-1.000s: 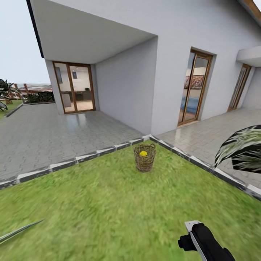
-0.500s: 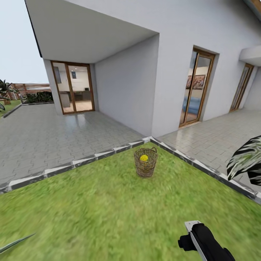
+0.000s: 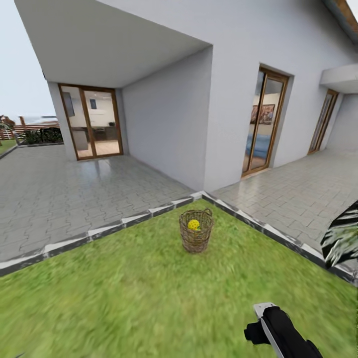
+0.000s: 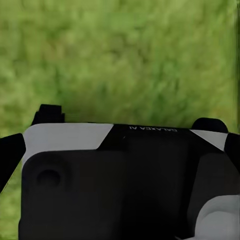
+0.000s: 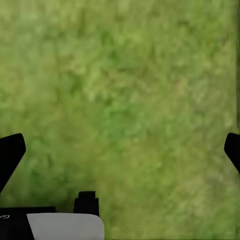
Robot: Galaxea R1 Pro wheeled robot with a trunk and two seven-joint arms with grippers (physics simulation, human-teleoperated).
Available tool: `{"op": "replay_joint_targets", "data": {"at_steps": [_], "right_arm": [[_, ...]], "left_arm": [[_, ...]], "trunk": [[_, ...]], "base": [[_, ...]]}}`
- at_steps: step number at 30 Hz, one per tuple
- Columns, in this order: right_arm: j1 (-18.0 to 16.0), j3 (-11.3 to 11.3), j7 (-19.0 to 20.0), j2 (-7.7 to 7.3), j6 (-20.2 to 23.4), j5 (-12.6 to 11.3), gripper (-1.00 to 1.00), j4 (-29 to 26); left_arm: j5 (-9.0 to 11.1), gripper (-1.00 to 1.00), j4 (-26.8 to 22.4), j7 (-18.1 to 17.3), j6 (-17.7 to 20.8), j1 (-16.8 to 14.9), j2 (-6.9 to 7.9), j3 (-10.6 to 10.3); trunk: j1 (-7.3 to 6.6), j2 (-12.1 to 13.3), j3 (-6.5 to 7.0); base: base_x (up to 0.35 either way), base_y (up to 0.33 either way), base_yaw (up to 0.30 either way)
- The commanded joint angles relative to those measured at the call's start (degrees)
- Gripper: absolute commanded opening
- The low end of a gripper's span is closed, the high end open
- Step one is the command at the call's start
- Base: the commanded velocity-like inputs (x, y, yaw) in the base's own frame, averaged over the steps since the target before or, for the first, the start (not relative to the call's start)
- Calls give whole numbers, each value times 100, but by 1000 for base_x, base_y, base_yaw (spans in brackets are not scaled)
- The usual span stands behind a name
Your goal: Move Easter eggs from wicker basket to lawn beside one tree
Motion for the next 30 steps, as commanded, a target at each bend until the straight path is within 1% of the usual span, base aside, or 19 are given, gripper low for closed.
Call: {"op": "replay_joint_targets", "data": {"at_steps": [1, 9, 21, 30], "right_arm": [[-5, 19, 12, 0, 28, 31, 100, -3], [-5, 20, -1, 4, 28, 34, 100, -1], [-5, 25, -16, 44, 28, 82, 100, 98], [-3, 20, -15, 42, 28, 87, 100, 104]], "left_arm": [[3, 100, -6, -12, 27, -2, -5, 12], [2, 100, -4, -12, 27, -2, -8, 10], [-6, 100, -1, -12, 27, -2, -8, 5], [-13, 100, 2, -12, 27, -2, -8, 5]], "trunk": [[4, -3, 1], [4, -3, 37], [4, -3, 40], [4, -3, 40]], "base": [[342, 0, -217], [342, 0, -183], [342, 0, -12], [342, 0, 0]]}}
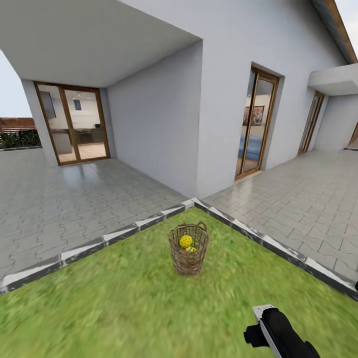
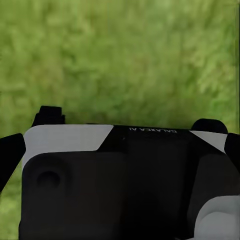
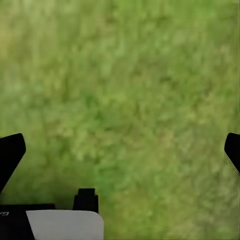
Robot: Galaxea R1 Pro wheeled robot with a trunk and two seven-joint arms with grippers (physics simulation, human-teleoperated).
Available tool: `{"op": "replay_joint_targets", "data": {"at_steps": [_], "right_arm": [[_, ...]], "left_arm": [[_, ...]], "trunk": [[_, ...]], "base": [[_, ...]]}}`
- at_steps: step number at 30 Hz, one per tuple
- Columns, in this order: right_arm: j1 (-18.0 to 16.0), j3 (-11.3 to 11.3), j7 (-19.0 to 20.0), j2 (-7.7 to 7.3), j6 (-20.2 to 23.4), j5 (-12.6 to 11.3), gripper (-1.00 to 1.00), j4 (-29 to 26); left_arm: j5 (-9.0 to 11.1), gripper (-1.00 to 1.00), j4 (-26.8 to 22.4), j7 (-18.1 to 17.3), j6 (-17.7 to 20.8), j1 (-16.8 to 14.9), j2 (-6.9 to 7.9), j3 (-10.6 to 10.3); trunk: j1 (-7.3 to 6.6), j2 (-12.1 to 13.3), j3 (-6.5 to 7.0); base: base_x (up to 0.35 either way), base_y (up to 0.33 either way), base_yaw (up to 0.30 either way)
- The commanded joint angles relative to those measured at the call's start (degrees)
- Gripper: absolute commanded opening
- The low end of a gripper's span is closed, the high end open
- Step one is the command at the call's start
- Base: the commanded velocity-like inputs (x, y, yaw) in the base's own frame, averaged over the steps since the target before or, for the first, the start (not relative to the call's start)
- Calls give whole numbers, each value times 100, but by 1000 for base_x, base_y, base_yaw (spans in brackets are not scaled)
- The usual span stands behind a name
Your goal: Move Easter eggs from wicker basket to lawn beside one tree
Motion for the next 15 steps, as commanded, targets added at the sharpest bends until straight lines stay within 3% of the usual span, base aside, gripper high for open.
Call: {"op": "replay_joint_targets", "data": {"at_steps": [1, 7, 15], "right_arm": [[-5, 18, 14, -6, 28, 31, 100, -6], [-5, 17, 29, -8, 22, 26, 100, -6], [-4, 22, 25, -2, 28, 31, 100, -6]], "left_arm": [[3, 100, -5, -12, 27, -3, -3, 12], [2, 100, -2, -12, 23, -3, -8, 12], [5, 100, -5, -12, 26, -3, -19, 12]], "trunk": [[4, -3, -7], [4, -3, -7], [4, -3, -7]], "base": [[342, 0, 0], [342, 0, -24], [342, 0, -194]]}}
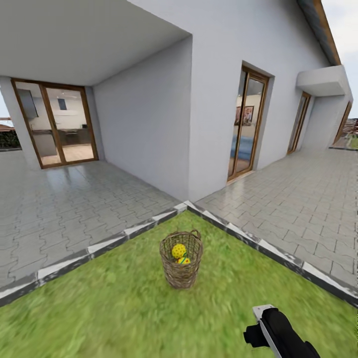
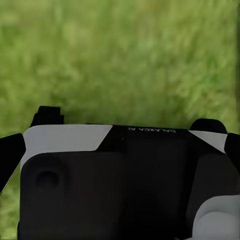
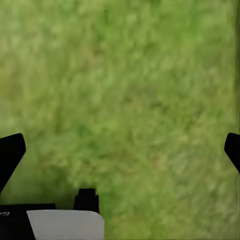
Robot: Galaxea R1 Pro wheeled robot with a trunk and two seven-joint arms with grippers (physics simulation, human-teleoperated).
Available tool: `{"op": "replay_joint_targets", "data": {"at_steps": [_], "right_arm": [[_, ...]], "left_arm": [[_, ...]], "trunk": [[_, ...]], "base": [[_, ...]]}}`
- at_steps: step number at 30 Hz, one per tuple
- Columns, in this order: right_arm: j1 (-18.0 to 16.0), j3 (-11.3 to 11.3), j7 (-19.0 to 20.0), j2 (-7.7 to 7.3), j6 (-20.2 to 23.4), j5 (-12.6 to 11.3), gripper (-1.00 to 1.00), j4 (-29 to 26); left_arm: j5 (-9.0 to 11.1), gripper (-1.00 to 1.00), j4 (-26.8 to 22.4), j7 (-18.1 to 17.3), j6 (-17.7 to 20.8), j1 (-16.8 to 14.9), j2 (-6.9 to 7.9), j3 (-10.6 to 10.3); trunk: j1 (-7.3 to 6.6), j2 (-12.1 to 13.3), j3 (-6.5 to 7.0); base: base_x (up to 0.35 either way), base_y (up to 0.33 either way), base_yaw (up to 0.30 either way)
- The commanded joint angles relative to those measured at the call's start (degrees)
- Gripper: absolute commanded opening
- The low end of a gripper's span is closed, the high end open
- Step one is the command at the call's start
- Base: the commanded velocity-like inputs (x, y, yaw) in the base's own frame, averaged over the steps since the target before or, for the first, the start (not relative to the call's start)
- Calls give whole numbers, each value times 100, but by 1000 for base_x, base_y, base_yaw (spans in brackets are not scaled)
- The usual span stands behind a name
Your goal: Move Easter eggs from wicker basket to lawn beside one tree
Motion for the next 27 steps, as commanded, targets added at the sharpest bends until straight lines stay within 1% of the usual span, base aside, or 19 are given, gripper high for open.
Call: {"op": "replay_joint_targets", "data": {"at_steps": [1, 6, 8, 11, 14, 19, 21, 27], "right_arm": [[-4, 18, 14, -6, 27, 32, 100, -5], [-4, 15, 20, -10, 24, 27, 100, -5], [-5, 8, 29, -13, 19, -11, 100, -1], [-5, 7, 31, -13, 17, -17, 100, 3], [-12, 45, 96, -111, -46, -26, 100, -19], [-12, 40, 100, -273, -65, -24, 100, 2], [-12, 39, 97, -338, -83, -22, 100, 16], [-12, 33, 93, -357, -95, -21, 100, 3]], "left_arm": [[2, 100, -6, -12, 28, -2, -4, 16], [1, 100, -6, -12, 24, -2, -17, 16], [-6, 100, -2, -12, 21, -2, -22, 10], [-11, 100, -5, -12, 20, -2, -22, 8], [9, 100, -102, -59, 112, 46, 76, 8], [1, 100, -263, -55, 32, 3, 238, 13], [-4, 100, -328, -45, -32, -10, 248, 19], [-1, 100, -394, -39, -224, -19, 250, 32]], "trunk": [[4, -3, -7], [4, -3, -7], [4, -3, -7], [4, -3, -7], [4, -3, -7], [4, -3, -7], [4, -3, -7], [4, -3, -7]], "base": [[342, 0, -131], [342, 0, -43], [337, 0, -3], [206, 0, -1], [0, 0, 0], [0, 0, 0], [0, 0, 0], [0, 0, 0]]}}
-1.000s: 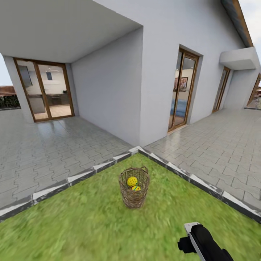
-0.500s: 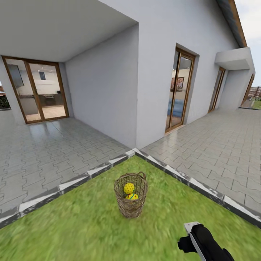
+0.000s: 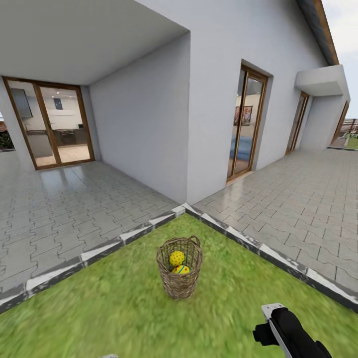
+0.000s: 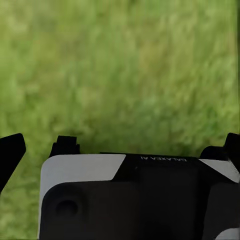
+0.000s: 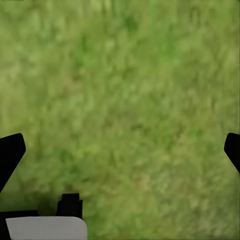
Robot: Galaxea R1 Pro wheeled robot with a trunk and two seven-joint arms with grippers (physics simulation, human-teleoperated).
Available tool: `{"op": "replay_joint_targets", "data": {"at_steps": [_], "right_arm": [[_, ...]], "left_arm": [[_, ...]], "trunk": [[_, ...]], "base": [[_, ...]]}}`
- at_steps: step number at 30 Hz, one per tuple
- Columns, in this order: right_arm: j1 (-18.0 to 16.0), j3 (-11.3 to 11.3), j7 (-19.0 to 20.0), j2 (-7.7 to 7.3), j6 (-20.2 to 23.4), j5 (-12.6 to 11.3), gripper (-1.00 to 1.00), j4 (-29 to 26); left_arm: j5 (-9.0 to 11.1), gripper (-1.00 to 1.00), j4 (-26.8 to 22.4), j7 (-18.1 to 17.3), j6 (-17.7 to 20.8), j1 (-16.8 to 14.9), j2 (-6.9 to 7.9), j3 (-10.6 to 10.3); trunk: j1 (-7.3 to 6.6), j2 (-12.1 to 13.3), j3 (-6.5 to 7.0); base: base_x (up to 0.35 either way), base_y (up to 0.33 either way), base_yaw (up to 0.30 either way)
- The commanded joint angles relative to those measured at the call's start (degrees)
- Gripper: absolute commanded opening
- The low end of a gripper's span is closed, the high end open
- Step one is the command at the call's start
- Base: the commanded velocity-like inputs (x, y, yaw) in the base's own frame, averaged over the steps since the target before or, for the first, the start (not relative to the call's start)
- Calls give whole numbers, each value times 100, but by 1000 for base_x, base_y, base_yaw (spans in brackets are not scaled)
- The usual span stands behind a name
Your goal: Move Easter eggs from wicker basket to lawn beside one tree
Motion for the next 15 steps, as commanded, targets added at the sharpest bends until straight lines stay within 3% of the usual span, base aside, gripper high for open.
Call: {"op": "replay_joint_targets", "data": {"at_steps": [1, 15], "right_arm": [[-3, 15, 22, -7, 27, 29, 100, -10], [-3, 19, 159, -38, 23, 40, 100, -72]], "left_arm": [[3, 100, -7, -14, -7, -3, -1, 8], [4, 100, -42, -12, -456, -12, -32, 8]], "trunk": [[0, -4, -7], [0, -4, -7]], "base": [[0, 0, 0], [0, 0, 0]]}}
